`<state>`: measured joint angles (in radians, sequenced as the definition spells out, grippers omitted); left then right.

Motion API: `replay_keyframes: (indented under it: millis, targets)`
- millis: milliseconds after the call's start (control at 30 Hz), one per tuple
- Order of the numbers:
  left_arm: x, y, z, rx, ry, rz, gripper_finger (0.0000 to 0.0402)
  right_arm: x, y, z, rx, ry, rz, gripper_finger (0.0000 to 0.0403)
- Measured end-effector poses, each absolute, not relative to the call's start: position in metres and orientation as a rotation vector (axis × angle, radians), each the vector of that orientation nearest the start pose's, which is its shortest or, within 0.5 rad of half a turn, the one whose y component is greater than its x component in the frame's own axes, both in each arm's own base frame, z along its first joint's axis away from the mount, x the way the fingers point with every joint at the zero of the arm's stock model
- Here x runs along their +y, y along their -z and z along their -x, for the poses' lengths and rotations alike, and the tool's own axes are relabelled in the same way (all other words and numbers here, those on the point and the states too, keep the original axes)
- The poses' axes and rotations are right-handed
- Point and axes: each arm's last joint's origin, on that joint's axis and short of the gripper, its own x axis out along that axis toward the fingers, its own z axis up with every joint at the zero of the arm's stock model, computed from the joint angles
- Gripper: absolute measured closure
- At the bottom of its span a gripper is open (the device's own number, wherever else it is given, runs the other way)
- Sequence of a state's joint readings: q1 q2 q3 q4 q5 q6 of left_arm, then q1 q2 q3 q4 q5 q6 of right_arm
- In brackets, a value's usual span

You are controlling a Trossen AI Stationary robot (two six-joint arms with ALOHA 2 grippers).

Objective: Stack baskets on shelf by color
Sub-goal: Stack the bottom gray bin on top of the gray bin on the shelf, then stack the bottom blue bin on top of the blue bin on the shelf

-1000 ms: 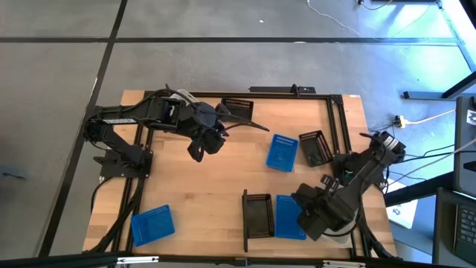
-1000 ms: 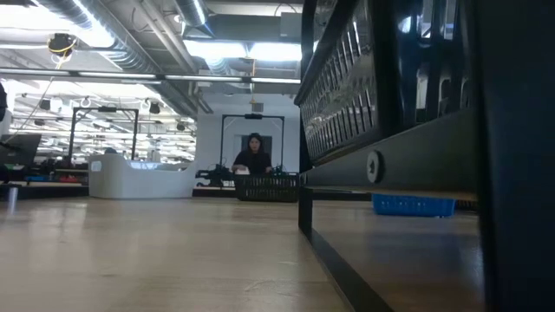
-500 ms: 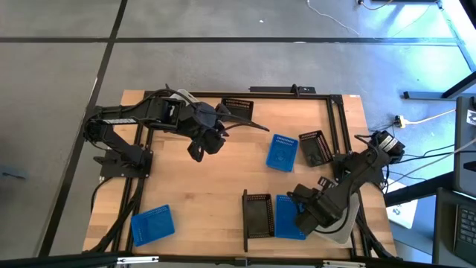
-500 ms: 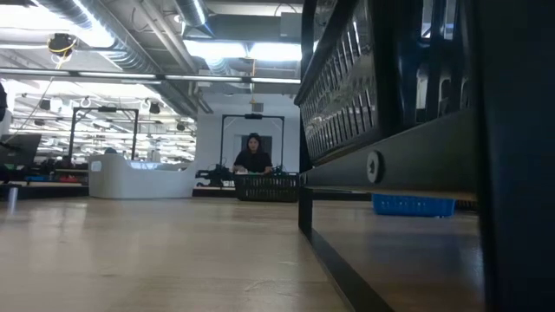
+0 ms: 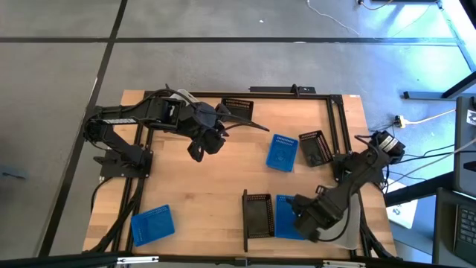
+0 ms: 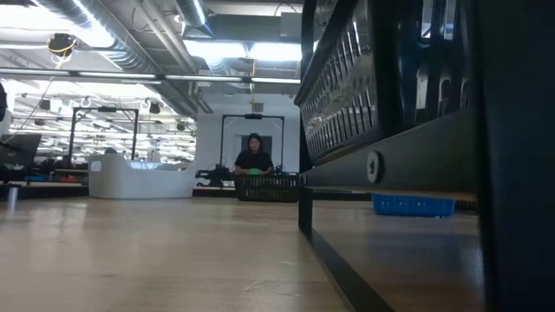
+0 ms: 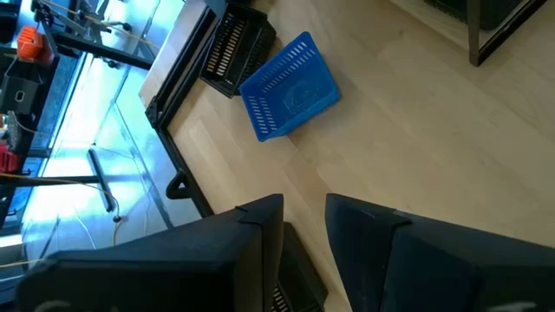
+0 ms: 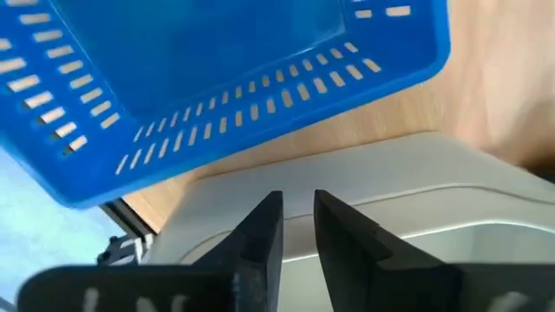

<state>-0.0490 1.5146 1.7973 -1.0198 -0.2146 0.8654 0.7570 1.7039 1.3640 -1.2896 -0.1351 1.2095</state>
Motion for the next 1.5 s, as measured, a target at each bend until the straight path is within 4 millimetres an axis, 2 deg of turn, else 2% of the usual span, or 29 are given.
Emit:
replay_keyframes:
  millis: [133, 267, 400, 533, 633, 733, 833, 933, 1033, 1300, 1500]
  targets:
    - [-0.008, -0.429, -0.295, 0.758, 0.169, -0.920, 0.0319, 0.209, -0.251, -0.217, 1.670, 0.309, -0.344, 0.0331]
    - [-0.008, -0.428, -0.294, 0.762, 0.130, -0.821, 0.0319, 0.203, -0.280, -0.217, 1.560, 0.373, -0.255, 0.0331]
    - [-0.009, -0.424, -0.290, 0.819, 0.062, -0.578, 0.0319, 0.191, -0.324, -0.211, 1.360, 0.453, -0.265, 0.0331]
    - [-0.016, -0.420, -0.286, 0.864, 0.022, -0.212, 0.0319, 0.176, -0.363, -0.206, 1.053, 0.510, -0.289, 0.0331]
    - [-0.017, -0.414, -0.279, 0.948, -0.078, 0.028, 0.0319, 0.163, -0.387, -0.200, 0.823, 0.545, -0.243, 0.0331]
    - [-0.015, -0.406, -0.265, 1.100, -0.217, 0.196, 0.0319, 0.150, -0.401, -0.191, 0.691, 0.565, -0.192, 0.0331]
    - [-0.018, -0.400, -0.251, 1.237, -0.346, 0.328, 0.0319, 0.138, -0.411, -0.183, 0.623, 0.574, -0.150, 0.0331]
    - [-0.031, -0.392, -0.249, 1.250, -0.395, 0.401, 0.0319, 0.130, -0.417, -0.177, 0.588, 0.571, -0.097, 0.0331]
    - [-0.048, -0.385, -0.239, 1.277, -0.413, 0.452, 0.0319, 0.123, -0.423, -0.172, 0.589, 0.549, -0.040, 0.0331]
    - [-0.086, -0.340, -0.219, 1.419, -0.571, 0.640, 0.0319, 0.109, -0.434, -0.156, 0.591, 0.495, 0.033, 0.0331]
    - [-0.099, -0.321, -0.214, 1.429, -0.592, 0.750, 0.0319, 0.098, -0.442, -0.145, 0.573, 0.476, 0.026, 0.0331]
